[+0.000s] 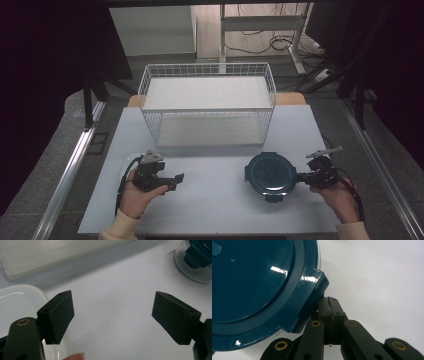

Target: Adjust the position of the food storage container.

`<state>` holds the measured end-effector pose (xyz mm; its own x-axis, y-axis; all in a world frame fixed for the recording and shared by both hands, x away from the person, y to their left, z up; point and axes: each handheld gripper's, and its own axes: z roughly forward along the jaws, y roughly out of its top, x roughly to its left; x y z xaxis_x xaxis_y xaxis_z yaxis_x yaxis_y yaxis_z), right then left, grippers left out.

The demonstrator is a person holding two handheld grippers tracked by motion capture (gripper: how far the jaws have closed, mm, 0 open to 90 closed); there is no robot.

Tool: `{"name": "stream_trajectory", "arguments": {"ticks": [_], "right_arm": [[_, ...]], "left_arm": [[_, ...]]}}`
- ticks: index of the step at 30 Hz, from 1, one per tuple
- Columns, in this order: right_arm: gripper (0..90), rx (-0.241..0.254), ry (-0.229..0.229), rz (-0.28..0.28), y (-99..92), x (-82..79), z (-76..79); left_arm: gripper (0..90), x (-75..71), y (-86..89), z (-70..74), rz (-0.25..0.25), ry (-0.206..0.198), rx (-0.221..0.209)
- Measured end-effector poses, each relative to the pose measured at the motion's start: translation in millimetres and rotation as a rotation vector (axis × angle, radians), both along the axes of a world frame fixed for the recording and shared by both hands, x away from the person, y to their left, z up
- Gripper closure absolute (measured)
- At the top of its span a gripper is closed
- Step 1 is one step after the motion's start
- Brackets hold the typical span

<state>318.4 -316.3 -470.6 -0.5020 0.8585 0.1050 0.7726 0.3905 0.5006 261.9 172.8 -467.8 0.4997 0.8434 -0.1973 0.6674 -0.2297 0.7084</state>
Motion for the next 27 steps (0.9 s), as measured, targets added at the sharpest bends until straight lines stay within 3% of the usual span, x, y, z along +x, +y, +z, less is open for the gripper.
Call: {"name": "stream_trajectory", "arguments": {"ticks": [27], "right_arm": [[90.0, 0.075, 0.017, 0.142, 60.8, -1.5, -1.7]], "left_arm": [[17.9, -0.1, -0.4, -0.6, -0.002, 0.003, 0.001]]}}
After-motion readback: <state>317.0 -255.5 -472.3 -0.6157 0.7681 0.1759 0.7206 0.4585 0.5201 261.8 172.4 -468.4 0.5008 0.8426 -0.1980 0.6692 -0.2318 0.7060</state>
